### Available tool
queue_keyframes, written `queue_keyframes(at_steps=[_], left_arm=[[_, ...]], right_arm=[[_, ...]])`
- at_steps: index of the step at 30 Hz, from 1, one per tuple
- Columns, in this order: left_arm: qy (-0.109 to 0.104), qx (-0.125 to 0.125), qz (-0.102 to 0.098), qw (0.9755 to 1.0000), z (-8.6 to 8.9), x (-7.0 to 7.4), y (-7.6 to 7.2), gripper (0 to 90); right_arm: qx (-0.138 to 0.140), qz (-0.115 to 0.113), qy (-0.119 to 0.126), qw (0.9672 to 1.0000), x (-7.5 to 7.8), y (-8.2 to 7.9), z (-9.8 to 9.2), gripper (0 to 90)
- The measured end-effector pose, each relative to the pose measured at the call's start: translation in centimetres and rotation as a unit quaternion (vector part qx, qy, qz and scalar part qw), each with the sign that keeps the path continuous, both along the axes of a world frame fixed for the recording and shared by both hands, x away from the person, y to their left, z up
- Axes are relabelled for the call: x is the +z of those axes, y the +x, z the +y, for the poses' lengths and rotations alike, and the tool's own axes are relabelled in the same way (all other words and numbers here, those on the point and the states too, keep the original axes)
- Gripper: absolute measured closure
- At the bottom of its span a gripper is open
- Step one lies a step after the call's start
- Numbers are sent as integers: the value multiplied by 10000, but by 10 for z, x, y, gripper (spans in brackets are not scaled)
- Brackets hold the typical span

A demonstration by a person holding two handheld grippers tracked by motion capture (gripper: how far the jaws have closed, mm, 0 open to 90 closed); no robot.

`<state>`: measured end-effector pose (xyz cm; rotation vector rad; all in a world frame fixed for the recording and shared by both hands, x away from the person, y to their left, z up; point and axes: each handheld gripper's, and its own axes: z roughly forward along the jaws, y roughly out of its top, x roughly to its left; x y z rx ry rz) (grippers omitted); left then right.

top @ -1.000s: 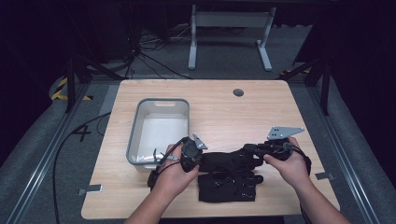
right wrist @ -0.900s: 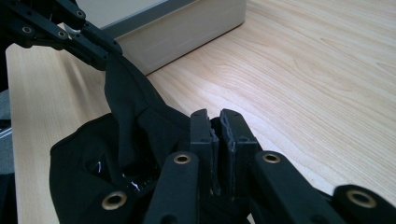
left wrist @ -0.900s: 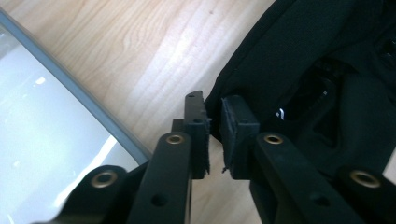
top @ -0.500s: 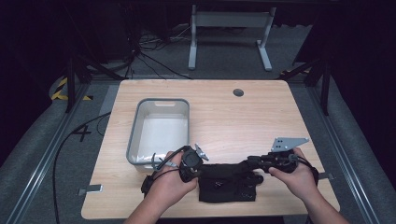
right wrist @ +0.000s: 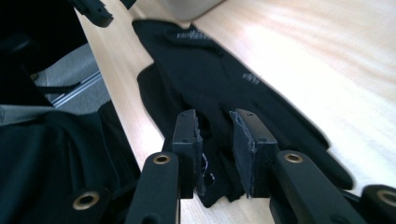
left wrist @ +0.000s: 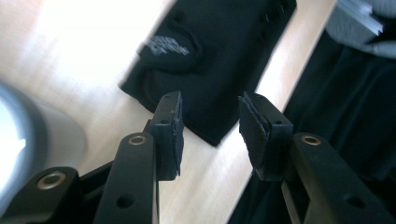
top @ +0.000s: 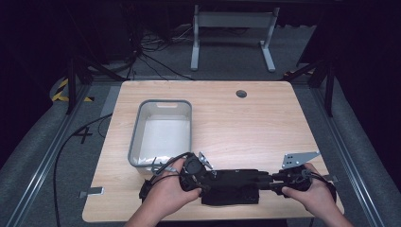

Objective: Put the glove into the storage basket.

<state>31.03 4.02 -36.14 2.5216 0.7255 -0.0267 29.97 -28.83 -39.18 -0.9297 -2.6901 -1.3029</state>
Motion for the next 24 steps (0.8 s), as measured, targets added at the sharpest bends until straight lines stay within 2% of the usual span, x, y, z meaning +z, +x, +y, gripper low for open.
queue_keyframes(at_steps=[3,5,7,9,12,17,21,24], left_arm=[[-369,264,-152,9989,2,1,5,603],[-503,429,-243,9975,1,-2,11,614],[-475,525,-368,9968,-2,-8,17,648],[-389,621,-434,9964,-6,-14,22,682],[-250,500,-241,9981,-12,-23,24,758],[-7,226,58,9997,-17,-33,20,839],[240,-84,352,9991,-20,-40,15,857],[368,-201,524,9977,-24,-45,13,857]], right_arm=[[-119,-162,105,9997,8,2,-4,733],[-211,-303,74,9993,9,6,-4,744],[-322,-395,-11,9987,7,12,-2,749],[-385,-387,-73,9985,1,18,0,767],[-329,-289,-233,9988,-9,21,4,790],[-122,-102,-396,9991,-16,13,8,818],[47,43,-564,9984,-21,7,11,828],[161,178,-724,9971,-26,4,13,838]])
